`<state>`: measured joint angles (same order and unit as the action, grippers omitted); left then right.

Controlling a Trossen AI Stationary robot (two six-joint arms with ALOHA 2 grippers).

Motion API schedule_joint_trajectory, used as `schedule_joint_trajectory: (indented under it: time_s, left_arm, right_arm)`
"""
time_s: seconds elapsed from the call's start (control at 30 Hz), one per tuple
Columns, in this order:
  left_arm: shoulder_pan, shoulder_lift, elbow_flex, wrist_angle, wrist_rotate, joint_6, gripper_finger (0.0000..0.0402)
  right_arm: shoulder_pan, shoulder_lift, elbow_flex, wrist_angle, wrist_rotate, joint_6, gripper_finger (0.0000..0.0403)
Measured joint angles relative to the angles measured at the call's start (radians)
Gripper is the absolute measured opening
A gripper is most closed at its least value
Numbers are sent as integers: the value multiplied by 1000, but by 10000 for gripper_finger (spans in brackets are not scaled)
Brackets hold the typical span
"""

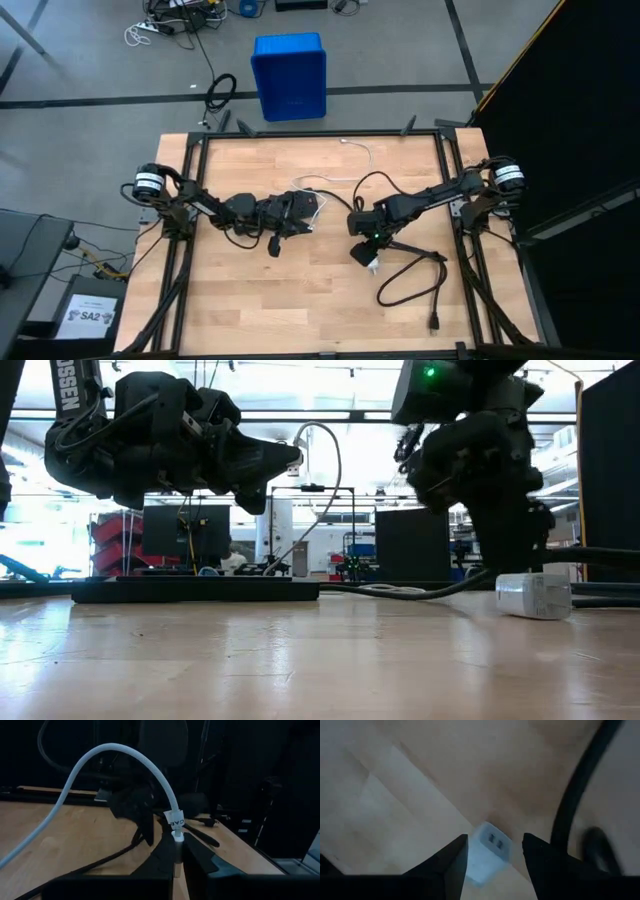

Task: Insert USB
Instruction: Insert the white charger cable into the white charger adapter

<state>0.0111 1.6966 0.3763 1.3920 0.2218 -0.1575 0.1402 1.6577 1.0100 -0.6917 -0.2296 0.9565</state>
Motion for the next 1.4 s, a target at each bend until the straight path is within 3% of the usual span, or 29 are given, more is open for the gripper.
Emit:
schedule_joint_trajectory:
  time_s: [0.23, 0.43, 0.63, 0.87, 1.13, 1.27, 1.4]
  left_arm:
    - [0, 0, 0, -1, 0, 0, 0]
    - [0, 0, 0, -1, 2, 0, 0]
    - [0, 0, 0, -1, 25, -2, 0]
    - [0, 0, 0, 0, 36, -3, 0]
    - [0, 0, 0, 0, 41, -4, 0]
    - [0, 0, 0, 0, 42, -4, 0]
    - [0, 0, 0, -1, 42, -4, 0]
  right_arm:
    - [79, -91, 0, -51, 136, 178, 165]
    - [176, -79, 0, -22, 185, 357, 166]
    - [235, -79, 0, 10, 266, 414, 178]
    - [251, -42, 0, 20, 330, 431, 239]
    - [244, 45, 0, 43, 280, 435, 301]
    - [244, 75, 0, 63, 262, 446, 293]
    - [236, 82, 1, 66, 272, 453, 248]
